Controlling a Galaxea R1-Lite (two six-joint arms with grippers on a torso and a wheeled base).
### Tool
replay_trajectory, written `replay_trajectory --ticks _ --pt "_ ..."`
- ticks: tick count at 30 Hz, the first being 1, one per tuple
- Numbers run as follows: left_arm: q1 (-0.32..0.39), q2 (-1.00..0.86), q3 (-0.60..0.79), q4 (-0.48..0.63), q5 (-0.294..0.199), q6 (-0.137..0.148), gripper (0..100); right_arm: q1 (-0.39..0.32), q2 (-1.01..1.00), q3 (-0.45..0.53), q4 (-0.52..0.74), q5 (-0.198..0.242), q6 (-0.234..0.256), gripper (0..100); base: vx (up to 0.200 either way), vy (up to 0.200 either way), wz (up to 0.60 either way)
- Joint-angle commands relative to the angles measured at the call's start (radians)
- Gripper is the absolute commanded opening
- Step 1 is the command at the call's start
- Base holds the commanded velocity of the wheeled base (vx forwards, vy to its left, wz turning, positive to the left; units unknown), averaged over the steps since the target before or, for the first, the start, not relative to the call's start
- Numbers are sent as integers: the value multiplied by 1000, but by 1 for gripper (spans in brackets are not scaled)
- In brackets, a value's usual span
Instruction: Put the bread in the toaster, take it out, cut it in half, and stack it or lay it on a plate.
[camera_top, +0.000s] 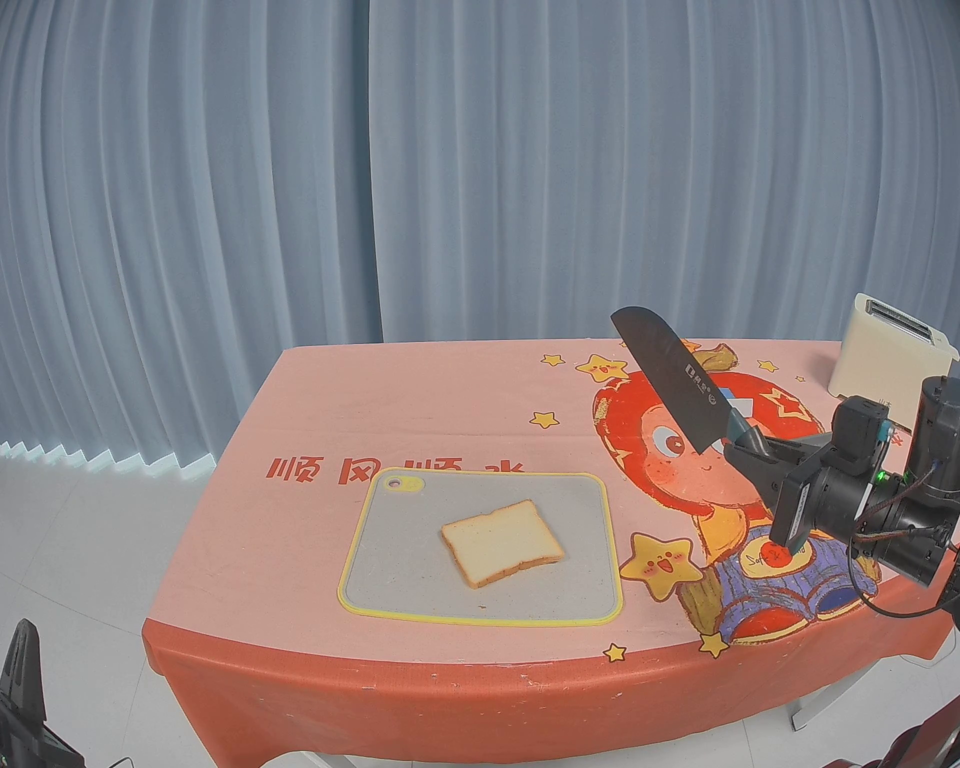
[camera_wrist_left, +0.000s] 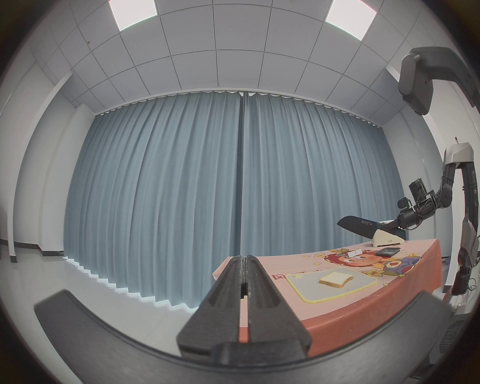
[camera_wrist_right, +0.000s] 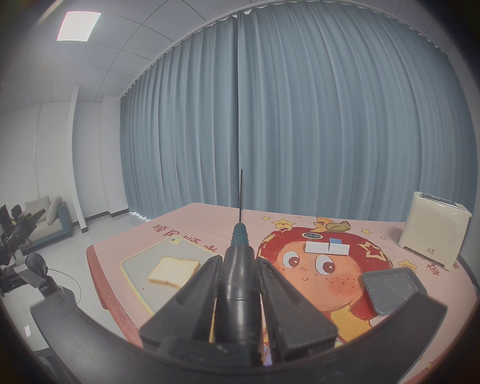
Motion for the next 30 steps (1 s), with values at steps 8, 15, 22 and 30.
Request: replay_trajectory --ticks 8,15,22,30 --pt "0 0 18 71 -8 9 0 4 -6 1 0 0 0 0 0 0 0" --pt "0 0 18 -2 -6 9 0 8 -6 6 0 0 0 0 0 0 0" --pt "0 0 18 -47 -6 3 0 8 -6 9 0 0 0 0 0 0 0" --pt "5 34 16 -137 -9 7 0 18 -7 11 0 0 0 0 0 0 0"
